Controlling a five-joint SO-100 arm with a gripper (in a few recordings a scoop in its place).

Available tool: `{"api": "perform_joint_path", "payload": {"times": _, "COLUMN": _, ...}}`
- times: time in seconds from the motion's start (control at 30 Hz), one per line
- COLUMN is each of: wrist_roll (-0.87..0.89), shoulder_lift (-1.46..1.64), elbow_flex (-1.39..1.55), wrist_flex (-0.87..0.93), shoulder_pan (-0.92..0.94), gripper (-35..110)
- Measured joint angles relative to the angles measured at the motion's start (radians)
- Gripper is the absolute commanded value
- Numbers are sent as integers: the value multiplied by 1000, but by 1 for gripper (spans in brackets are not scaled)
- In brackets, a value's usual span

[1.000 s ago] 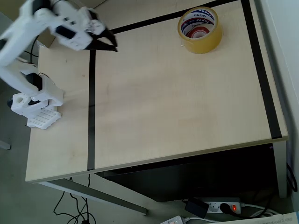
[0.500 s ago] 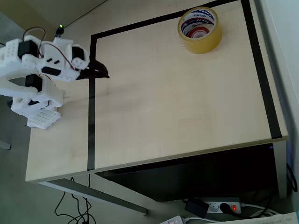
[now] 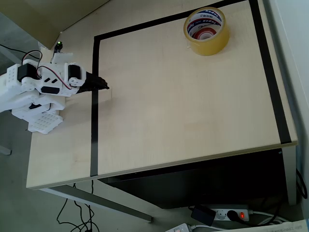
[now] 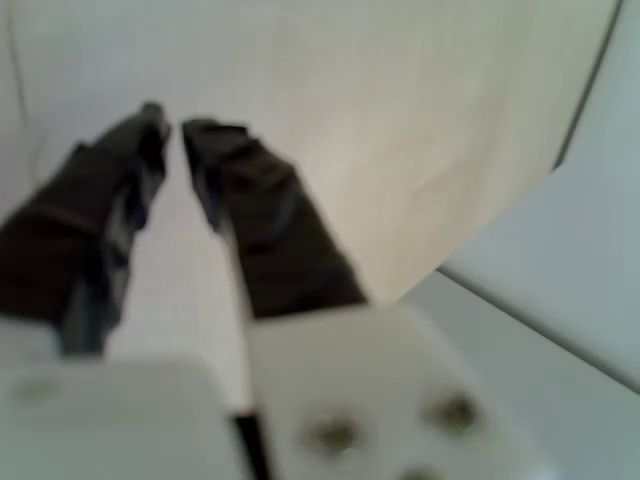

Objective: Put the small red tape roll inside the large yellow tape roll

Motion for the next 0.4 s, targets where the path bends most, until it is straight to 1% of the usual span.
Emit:
{"api": "perform_joint_path", "payload": {"times": 0.3, "wrist_roll": 2, "shoulder_lift": 26, "elbow_flex": 2, "wrist_flex": 44, "shoulder_pan": 18, "gripper": 0}}
{"api": "perform_joint_path", "payload": {"times": 0.4, "wrist_roll": 2, "shoulder_lift": 26, "elbow_flex": 2, "wrist_flex": 77, "shoulder_pan": 34, "gripper": 5}}
